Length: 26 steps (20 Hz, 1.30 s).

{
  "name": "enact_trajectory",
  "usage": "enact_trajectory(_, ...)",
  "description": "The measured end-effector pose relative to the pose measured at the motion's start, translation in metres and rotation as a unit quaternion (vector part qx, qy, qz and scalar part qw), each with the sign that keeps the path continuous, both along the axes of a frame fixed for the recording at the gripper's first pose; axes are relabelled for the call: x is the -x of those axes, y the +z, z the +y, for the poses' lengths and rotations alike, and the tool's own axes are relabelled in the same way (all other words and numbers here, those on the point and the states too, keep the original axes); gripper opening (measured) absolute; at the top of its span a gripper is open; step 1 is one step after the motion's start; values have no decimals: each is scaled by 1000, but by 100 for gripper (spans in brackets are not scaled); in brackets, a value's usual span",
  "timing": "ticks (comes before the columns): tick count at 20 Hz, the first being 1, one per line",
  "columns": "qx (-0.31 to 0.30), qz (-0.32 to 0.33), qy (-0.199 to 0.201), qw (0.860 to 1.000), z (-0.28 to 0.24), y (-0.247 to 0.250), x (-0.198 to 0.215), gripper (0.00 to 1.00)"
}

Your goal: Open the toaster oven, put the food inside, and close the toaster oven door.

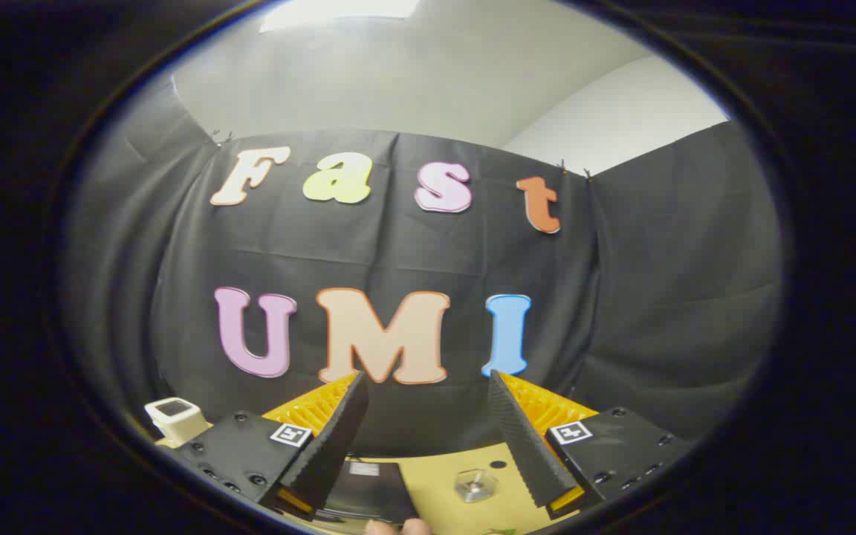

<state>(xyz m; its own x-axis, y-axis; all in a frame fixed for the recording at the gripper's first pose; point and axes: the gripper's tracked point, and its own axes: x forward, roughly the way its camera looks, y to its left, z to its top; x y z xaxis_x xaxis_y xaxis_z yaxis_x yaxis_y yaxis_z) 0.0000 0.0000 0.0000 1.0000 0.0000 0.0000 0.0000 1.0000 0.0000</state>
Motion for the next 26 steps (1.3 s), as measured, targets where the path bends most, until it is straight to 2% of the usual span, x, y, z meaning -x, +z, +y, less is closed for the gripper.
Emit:
enact_trajectory(5, -40, 20, 53, 998, 78, 8, 11, 100)
enact_trajectory(9, -42, 36, 75, 996, 102, 1, 19, 100)
enact_trajectory(20, -54, 67, 58, 995, 88, -35, 19, 100)
enact_trajectory(26, -61, 64, 61, 994, 93, -36, 28, 100)
